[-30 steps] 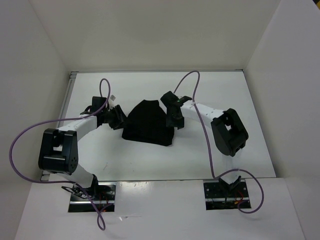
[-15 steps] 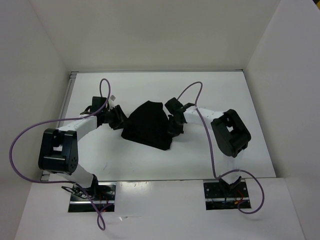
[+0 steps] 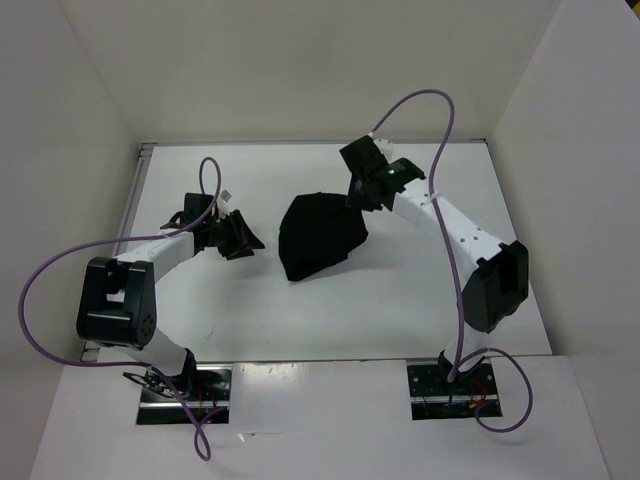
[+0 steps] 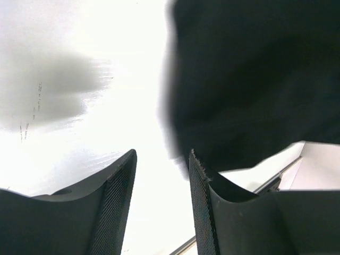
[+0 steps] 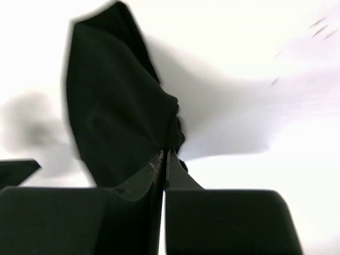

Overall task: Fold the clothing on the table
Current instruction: Flatten the skirt out

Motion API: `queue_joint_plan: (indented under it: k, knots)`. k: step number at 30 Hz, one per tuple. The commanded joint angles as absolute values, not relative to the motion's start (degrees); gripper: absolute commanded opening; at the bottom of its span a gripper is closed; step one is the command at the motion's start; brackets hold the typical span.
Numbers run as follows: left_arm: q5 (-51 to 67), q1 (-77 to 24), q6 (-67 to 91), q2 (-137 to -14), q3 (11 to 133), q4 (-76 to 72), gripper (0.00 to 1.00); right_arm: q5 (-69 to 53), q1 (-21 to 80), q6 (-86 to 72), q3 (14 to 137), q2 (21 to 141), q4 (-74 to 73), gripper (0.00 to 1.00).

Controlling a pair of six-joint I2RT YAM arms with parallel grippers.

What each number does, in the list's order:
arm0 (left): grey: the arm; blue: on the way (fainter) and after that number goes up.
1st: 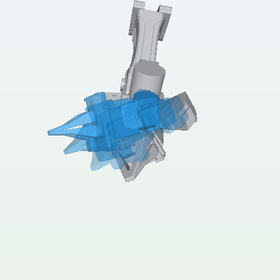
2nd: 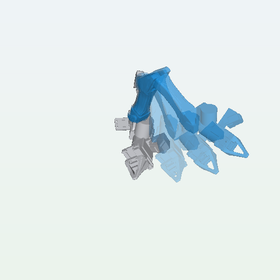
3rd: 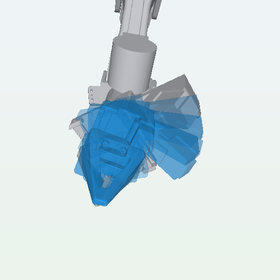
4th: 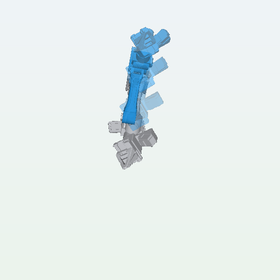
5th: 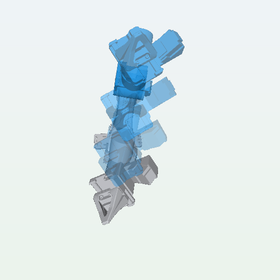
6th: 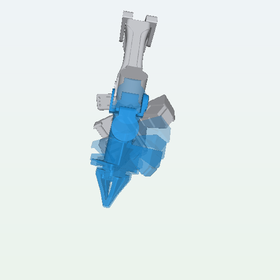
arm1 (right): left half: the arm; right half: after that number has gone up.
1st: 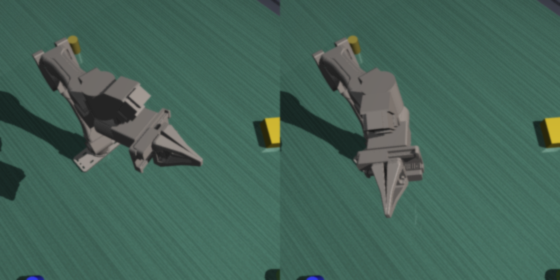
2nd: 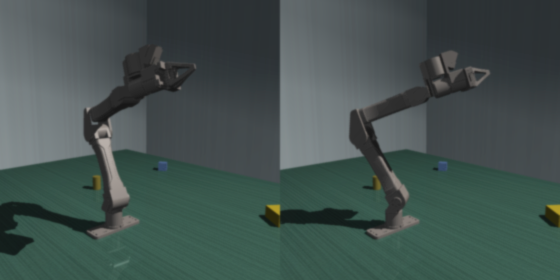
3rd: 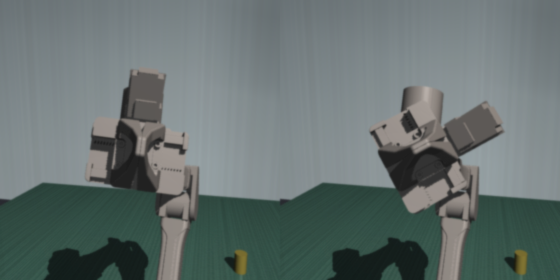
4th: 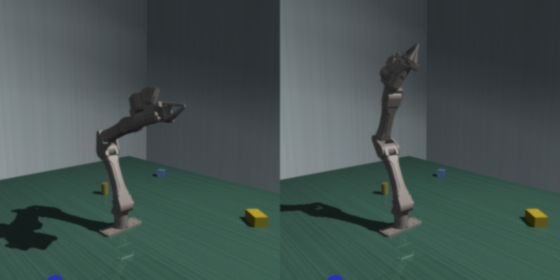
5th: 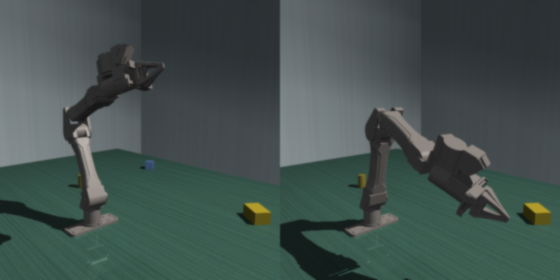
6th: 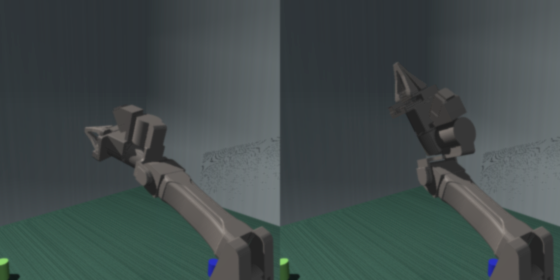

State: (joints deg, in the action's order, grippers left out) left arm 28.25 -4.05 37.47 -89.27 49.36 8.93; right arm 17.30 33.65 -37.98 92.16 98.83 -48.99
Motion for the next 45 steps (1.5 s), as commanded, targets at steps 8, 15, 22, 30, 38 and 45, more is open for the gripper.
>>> queue_joint_plan:
  k: [8,15,22,30,38,45]
  knots:
    - [27.95,-4.04,36.04,-88.24,50.19,8.44,0.52,19.44,34.62,-31.21,107.56,109.23,-50.02,0.0]
    - [26.81,-3.52,36.04,-87.19,50.19,8.96,0.52,2.31,34.63,-25.67,121.81,116.98,-40.11,0.0]
    - [27.33,-2.37,36.04,-87.19,50.19,8.96,0.52,-11.5,32.96,-20.65,134.37,112.6,-38.22,0.0]
    - [28.48,-2.37,36.65,-87.8,49.04,7.21,0.53,-16.09,26.99,-24.69,112.9,102.16,-34.55,0.0]
    - [29.61,-2.37,36.65,-88.41,49.04,6.68,0.53,-5.47,22.15,-28.91,69.28,95.71,-36.81,0.0]
    - [31.9,-2.37,37.18,-89.65,49.04,3.35,0.53,1.23,22.15,-31.55,59.07,96.94,-38.14,0.01]
